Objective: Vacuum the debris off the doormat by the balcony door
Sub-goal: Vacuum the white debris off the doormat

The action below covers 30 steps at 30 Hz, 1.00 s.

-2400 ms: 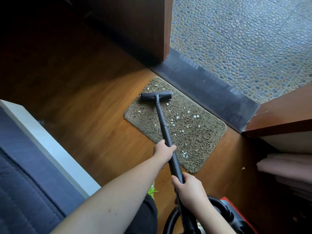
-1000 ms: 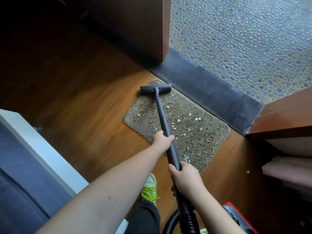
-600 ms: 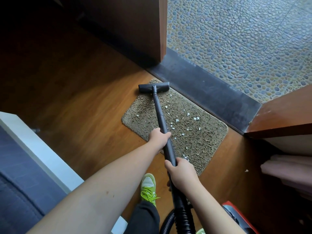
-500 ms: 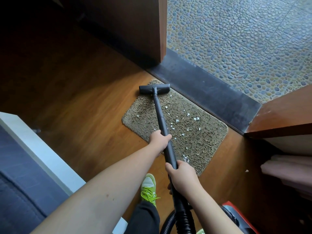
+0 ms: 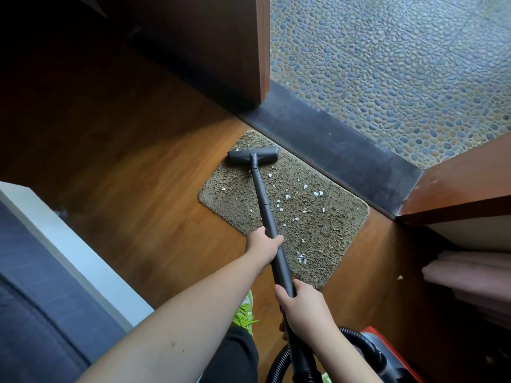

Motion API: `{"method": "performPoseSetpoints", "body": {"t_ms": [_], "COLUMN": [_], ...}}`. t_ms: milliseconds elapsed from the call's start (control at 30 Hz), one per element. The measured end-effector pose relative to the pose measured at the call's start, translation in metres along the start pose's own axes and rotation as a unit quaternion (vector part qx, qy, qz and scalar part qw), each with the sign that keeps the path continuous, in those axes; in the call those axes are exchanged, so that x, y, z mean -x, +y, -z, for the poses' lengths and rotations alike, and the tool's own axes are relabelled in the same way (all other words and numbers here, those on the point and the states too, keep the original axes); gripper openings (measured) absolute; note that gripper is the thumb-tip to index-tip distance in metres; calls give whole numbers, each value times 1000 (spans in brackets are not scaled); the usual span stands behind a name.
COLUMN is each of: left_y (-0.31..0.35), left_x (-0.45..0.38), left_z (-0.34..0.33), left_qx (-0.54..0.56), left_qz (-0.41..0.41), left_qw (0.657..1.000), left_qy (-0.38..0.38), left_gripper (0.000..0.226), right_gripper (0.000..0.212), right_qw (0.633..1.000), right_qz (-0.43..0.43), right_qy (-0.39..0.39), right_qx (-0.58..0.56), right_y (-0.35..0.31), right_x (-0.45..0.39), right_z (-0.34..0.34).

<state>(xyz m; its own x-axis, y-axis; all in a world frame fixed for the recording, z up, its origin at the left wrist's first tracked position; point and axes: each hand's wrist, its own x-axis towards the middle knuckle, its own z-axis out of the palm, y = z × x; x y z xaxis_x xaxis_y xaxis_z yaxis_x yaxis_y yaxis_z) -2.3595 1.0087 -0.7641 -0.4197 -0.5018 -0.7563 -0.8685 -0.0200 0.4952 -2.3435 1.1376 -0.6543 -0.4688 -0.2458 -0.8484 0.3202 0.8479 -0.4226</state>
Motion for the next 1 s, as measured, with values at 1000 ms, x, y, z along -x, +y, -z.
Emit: {"method": "performPoseSetpoints", "body": {"t_ms": [1000], "left_y": [-11], "left_x": [11], "left_z": [12], "left_qx": [1], "left_qz": [23], "left_qw": [1000], "left_qy": [10], "left_gripper": [46], "right_gripper": [34], "right_qw": [999], "right_qz": [9], "right_qy": [9], "right_qx": [32], "right_y": [4], "right_x": [6], "right_z": [-14]}}
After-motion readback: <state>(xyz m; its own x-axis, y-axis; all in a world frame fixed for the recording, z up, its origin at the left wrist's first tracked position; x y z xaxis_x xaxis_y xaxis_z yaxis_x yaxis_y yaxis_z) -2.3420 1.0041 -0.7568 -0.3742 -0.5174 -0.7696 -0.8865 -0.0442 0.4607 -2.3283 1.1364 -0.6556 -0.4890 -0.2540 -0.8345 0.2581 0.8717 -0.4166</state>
